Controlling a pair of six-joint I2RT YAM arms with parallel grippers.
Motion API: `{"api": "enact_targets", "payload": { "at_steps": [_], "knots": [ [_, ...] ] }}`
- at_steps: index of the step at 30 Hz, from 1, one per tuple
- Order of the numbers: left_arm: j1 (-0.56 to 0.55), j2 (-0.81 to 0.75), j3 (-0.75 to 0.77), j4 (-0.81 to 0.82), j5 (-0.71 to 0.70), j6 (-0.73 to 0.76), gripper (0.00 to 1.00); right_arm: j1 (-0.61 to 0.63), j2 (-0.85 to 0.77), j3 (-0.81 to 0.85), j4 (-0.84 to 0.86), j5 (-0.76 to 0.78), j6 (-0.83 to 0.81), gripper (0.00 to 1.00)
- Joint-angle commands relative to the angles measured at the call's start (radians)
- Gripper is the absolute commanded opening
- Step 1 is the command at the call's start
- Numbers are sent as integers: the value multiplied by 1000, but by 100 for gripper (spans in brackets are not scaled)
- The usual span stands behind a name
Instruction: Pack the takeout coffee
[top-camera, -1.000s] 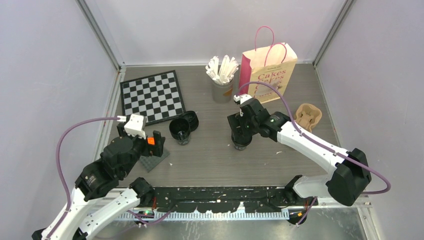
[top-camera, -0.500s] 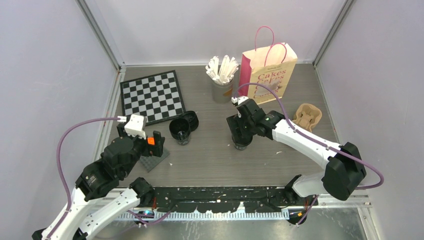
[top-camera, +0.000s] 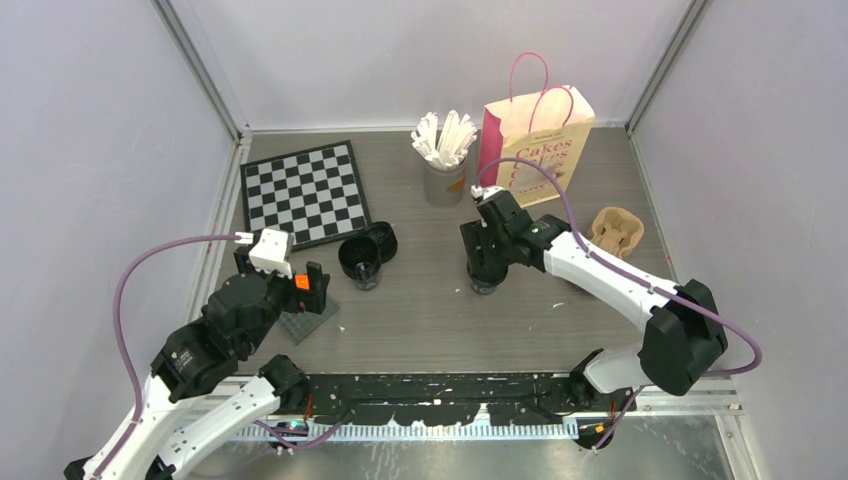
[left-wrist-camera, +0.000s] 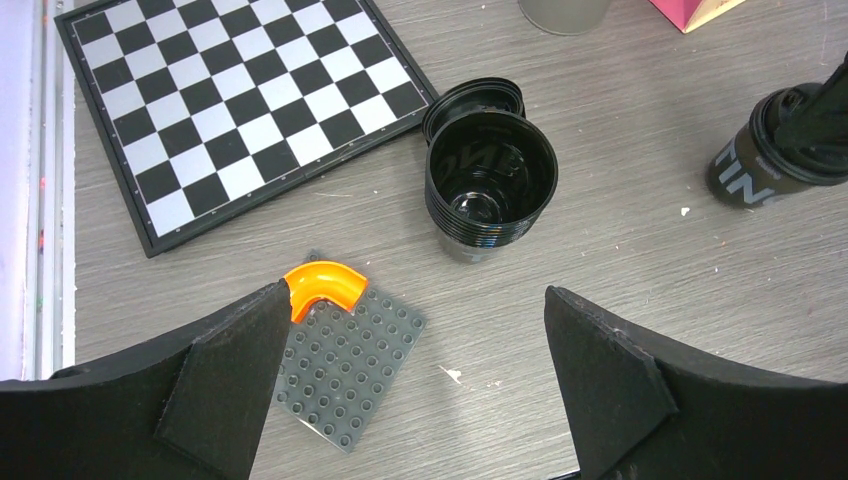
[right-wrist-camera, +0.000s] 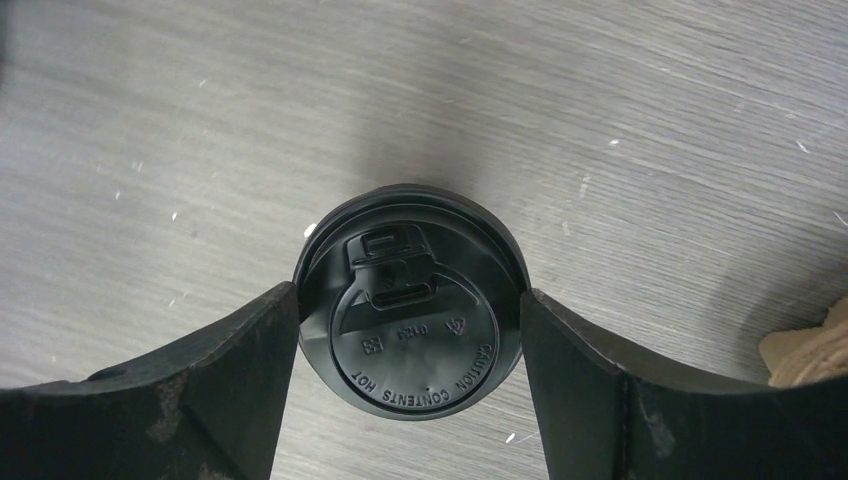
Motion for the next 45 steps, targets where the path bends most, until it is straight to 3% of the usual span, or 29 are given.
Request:
{"api": "enact_targets", "payload": {
  "at_steps": [1, 9, 17, 25, 35, 45],
  "knots": [
    [1, 12, -3, 33, -7, 19, 100, -101, 15, 32, -34, 16, 48, 77],
    [1, 33, -5, 41, 18, 28, 100, -356, 42, 116, -55, 44, 57, 78],
    [1, 30, -6, 42, 21, 28, 100, -483, 57, 155, -94, 62, 27, 80],
    [1, 18, -9, 41, 8, 26, 100, -506, 123, 153, -92, 45, 21, 81],
    [1, 33, -6, 35, 6, 26, 100, -507, 93, 174, -115, 74, 50, 97],
    [1, 42, -9, 31, 0, 27, 100, -506, 45, 227, -179, 81, 66, 98]
  ]
}}
